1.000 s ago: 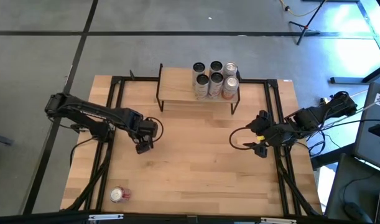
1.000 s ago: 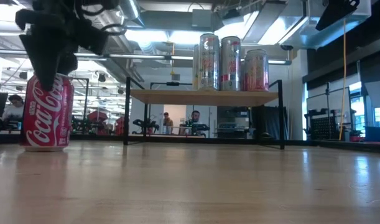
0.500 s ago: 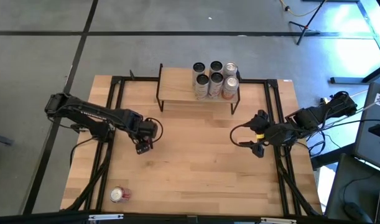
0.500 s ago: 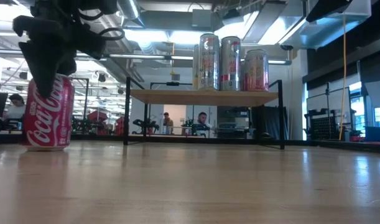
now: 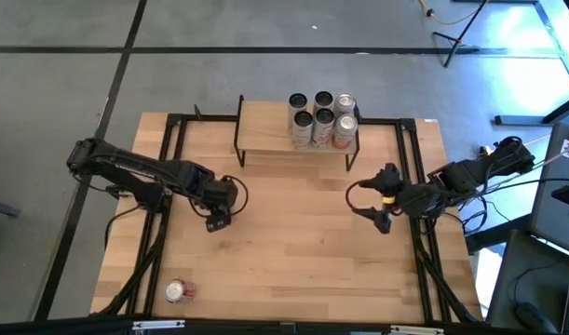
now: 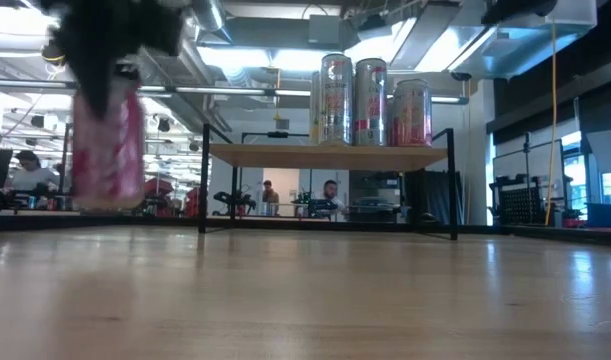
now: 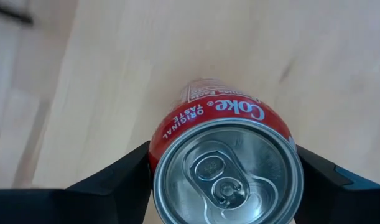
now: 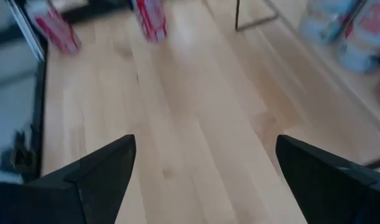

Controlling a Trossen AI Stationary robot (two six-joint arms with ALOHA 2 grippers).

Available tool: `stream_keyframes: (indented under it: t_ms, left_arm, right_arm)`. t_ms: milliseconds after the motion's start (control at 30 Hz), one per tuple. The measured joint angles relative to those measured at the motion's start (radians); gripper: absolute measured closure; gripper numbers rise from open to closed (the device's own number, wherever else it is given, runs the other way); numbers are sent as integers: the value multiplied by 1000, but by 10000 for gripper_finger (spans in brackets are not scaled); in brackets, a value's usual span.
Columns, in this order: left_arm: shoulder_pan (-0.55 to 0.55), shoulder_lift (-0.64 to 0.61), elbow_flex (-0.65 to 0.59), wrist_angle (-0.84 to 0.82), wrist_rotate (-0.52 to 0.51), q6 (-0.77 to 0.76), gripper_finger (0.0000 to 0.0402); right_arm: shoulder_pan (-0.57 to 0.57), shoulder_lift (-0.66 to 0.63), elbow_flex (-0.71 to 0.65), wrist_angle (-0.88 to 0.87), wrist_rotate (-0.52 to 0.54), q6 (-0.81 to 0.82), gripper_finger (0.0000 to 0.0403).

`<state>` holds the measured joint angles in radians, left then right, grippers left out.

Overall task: Place canned beverage on shelf
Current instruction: Put the top red white soda can on the shelf

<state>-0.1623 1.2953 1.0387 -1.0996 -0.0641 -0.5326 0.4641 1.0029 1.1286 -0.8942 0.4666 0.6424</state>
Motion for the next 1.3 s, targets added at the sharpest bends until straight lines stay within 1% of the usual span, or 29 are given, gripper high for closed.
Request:
stream_keyframes:
  t_ms: [167, 300, 367, 467, 567, 667, 767, 833, 967, 1067, 1100, 1167, 1233, 1300]
  left_arm:
    - [16, 0, 191, -7, 3, 52, 130]
    - [47, 0, 350, 13, -11, 128, 130]
    - [64, 4, 408, 47, -13, 170, 130]
    - [86, 23, 478, 64, -14, 227, 130]
    - [101, 57, 538, 73, -19, 279, 130]
    - [114, 95, 593, 96, -23, 320, 130]
    - [129, 130, 646, 117, -23, 353, 130]
    - [134, 146, 680, 122, -20, 368, 130]
    - [134, 155, 726, 115, 6, 386, 130]
    - [135, 153, 735, 130, 0, 393, 130]
    - [134, 153, 737, 137, -13, 402, 130]
    - [134, 151, 737, 162, -49, 414, 130]
    - [135, 151, 737, 194, -79, 421, 130]
    - [146, 157, 737, 229, -87, 426, 128]
  right_arm:
    - [0, 46, 0, 203, 77, -5, 29]
    - [-31, 111, 1, 351, 83, -96, 29]
    - [-64, 149, 1, 405, 53, -104, 29]
    - [-133, 202, 1, 516, -25, -108, 30]
    - [-197, 238, 0, 677, -110, -137, 48]
    - [-250, 268, 1, 836, -174, -209, 92]
    - [-296, 296, 1, 921, -256, -264, 160]
    - [-324, 309, 1, 910, -303, -284, 212]
    - [-357, 309, 1, 833, -314, -322, 313]
    - [-362, 307, 2, 841, -320, -382, 373]
    - [-362, 307, 2, 847, -321, -400, 387]
    - [-369, 307, 2, 852, -321, -435, 396]
    - [-369, 307, 2, 848, -318, -439, 387]
    - [-370, 307, 2, 842, -317, -439, 378]
